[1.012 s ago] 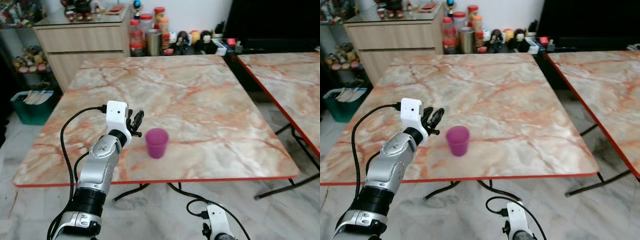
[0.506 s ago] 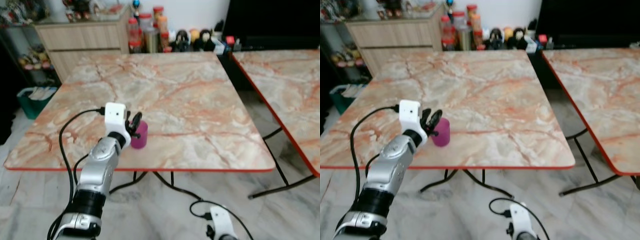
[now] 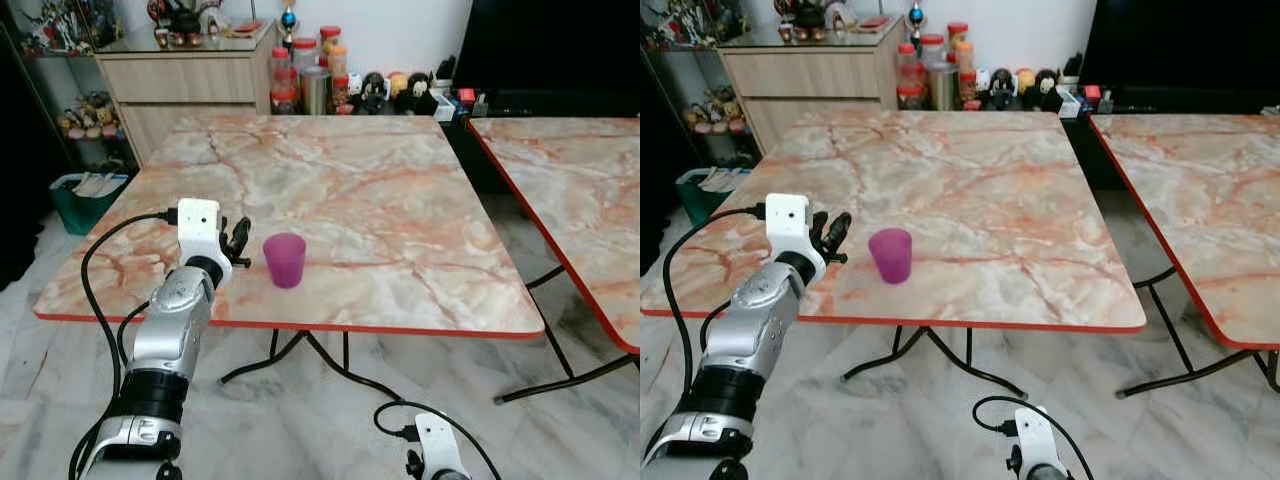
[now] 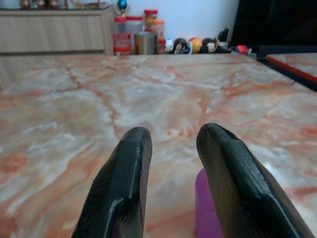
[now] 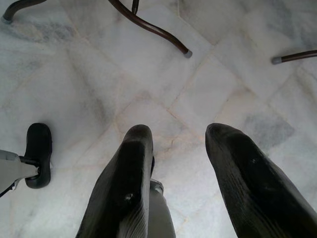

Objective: Setting the table

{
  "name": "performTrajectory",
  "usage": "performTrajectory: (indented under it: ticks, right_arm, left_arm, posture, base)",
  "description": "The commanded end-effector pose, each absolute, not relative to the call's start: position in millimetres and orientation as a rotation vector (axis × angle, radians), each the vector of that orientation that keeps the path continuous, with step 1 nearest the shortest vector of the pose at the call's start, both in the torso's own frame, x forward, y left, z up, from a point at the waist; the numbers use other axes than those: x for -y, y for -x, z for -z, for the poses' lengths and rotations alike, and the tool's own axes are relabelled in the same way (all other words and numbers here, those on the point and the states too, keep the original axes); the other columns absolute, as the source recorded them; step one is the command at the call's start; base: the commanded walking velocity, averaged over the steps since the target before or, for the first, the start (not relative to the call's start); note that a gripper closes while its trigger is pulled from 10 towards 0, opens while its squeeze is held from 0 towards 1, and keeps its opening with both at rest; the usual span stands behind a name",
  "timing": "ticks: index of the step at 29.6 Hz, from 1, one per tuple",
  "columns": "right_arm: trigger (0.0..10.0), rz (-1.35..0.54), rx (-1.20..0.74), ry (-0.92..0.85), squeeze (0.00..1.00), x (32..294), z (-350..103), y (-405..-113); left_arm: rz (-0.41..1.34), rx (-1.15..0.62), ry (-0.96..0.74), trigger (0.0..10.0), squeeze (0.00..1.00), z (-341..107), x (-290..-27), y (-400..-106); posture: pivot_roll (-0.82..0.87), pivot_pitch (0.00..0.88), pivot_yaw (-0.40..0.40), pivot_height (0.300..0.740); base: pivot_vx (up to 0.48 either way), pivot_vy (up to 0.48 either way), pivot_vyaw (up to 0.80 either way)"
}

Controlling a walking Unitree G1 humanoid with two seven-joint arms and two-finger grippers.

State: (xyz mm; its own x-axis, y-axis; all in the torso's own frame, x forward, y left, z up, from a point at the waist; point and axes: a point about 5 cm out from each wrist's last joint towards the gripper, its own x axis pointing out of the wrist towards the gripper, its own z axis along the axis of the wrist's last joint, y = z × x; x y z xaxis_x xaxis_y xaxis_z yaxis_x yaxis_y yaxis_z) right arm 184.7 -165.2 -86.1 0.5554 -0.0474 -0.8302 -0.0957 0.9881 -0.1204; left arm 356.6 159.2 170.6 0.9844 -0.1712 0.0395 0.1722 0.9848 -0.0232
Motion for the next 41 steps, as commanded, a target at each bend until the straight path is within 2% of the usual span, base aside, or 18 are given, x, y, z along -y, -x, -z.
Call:
performTrajectory:
  ticks: [1,6,17,29,30,36,37,41]
  right_arm:
    - [10.0,-0.031,-0.980,0.162,0.00,165.0,84.9,-187.3]
    - [10.0,-0.032,-0.964,0.162,0.00,166.1,84.1,-188.3]
    - [10.0,-0.030,-0.973,0.149,0.00,165.1,84.4,-188.2]
    - [10.0,-0.043,-0.979,0.166,0.00,163.0,85.6,-186.0]
    - [10.0,-0.035,-0.981,0.165,0.00,163.8,85.9,-185.2]
    - [10.0,-0.028,-0.983,0.161,0.00,164.5,86.3,-184.4]
    - [10.0,-0.027,-0.984,0.161,0.00,164.9,86.5,-183.9]
    - [10.0,-0.027,-0.985,0.161,0.00,164.8,86.5,-183.8]
  left_arm:
    - [0.180,0.023,0.024,10.0,0.00,-169.9,-157.9,-358.8]
    - [0.203,0.010,0.024,10.0,0.00,-167.1,-148.3,-360.7]
    - [0.206,-0.006,0.014,10.0,0.00,-162.6,-153.0,-357.7]
    - [0.266,-0.129,-0.044,10.0,0.00,-143.2,-143.0,-357.8]
    - [0.273,-0.114,-0.010,10.0,1.00,-144.5,-140.0,-358.7]
    - [0.264,-0.112,0.010,10.0,1.00,-148.5,-137.6,-361.9]
    - [0.277,-0.121,-0.002,10.0,0.00,-148.6,-135.6,-362.8]
    - [0.294,-0.159,-0.011,10.0,0.00,-145.0,-132.1,-364.1]
  posture:
    - [0.10,0.000,0.000,0.740]
    - [0.09,0.000,0.008,0.740]
    - [0.10,0.000,0.007,0.740]
    - [0.10,0.000,0.014,0.740]
    - [0.09,0.000,0.017,0.740]
    - [0.09,0.000,0.017,0.740]
    - [0.09,0.000,0.016,0.740]
    - [0.09,0.000,0.017,0.740]
  base:
    - [0.000,0.000,0.00]
    - [0.000,0.000,0.00]
    - [0.000,0.000,0.00]
    - [0.000,0.000,0.00]
    - [0.000,0.000,0.00]
    - [0.000,0.000,0.00]
    - [0.000,0.000,0.00]
    - [0.000,0.000,0.00]
